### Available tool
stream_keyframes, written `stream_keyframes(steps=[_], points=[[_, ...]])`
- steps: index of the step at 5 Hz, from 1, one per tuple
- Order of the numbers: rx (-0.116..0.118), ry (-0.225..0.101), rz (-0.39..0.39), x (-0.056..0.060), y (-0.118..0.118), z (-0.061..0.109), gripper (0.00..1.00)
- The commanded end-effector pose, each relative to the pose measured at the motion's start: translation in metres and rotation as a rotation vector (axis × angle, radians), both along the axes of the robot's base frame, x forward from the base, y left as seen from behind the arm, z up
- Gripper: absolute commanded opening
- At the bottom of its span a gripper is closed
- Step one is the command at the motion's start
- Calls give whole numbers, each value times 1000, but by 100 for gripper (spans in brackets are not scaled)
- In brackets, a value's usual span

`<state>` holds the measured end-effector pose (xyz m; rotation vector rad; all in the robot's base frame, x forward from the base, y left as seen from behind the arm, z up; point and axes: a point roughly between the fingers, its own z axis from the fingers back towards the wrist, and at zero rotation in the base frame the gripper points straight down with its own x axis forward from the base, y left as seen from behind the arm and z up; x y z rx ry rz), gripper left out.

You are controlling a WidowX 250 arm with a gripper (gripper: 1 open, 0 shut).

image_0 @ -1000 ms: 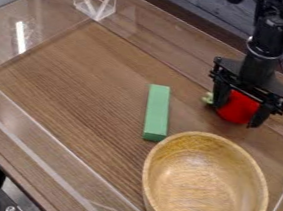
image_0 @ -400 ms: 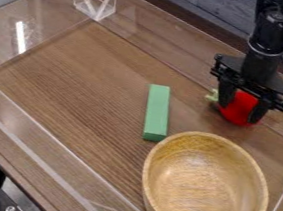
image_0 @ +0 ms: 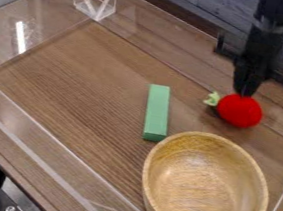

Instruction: Move the red object to the left side of the table

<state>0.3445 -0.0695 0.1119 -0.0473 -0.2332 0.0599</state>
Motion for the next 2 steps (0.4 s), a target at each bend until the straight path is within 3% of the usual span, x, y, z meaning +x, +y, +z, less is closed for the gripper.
stream_keyframes(steps=[1,2], points=[[-12,-125,44,-1,19,58,0],[-5,-95,30,0,14,35,100]])
